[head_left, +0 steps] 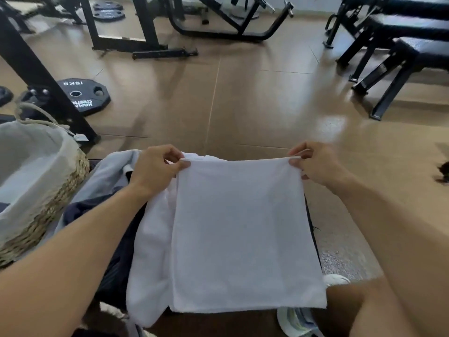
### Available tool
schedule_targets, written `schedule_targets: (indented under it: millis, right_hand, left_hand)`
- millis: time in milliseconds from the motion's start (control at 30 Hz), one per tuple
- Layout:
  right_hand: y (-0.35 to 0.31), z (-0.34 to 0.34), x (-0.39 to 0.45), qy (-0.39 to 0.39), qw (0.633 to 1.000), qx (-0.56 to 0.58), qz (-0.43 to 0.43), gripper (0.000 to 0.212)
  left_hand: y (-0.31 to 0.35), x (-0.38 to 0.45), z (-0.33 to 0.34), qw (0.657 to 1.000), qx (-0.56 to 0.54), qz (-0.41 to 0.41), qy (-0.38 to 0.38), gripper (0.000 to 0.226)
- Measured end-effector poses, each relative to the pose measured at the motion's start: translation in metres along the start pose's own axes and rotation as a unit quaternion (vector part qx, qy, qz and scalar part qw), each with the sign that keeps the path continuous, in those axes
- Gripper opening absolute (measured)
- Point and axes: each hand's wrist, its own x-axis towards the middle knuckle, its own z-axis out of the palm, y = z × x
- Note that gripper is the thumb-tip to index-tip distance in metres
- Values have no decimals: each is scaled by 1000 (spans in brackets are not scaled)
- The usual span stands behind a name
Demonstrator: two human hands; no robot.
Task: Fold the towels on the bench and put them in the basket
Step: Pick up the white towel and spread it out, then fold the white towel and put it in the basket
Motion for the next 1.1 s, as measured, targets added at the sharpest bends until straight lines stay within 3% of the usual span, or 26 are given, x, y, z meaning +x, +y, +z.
schedule_targets:
  millis: [267,400,500,567,700,800,867,933,1100]
  right_hand:
    - [30,8,29,13,999,-39,11,21]
    - [41,12,33,18,998,-64,9,25]
    - [24,16,18,52,988,-146,-24,16]
    - [14,26,3,17,982,-179,-56,30]
    - [9,61,-42,-100,943,-266,-176,43]
    - [26,80,-74,-159,913,-322,-193,52]
    - [41,87,-87,-170,901,-342,-207,57]
    - [52,87,-91,-165,897,-347,-221,75]
    - [65,75,-89,-143,900,-345,-224,92]
  left_hand:
    - [-5,25,18,1000,2,24,9,15]
    - [-3,26,25,999,34,12,12,2]
    - [5,19,26,992,124,4,27,22]
    - [15,7,29,987,151,38,26,32]
    - [37,-36,45,969,194,117,-99,43]
    - [32,-79,62,929,283,141,-192,60]
    - [23,-101,67,896,339,168,-232,80]
    - [10,-110,66,876,360,192,-257,84]
    - [3,-109,55,867,358,229,-260,84]
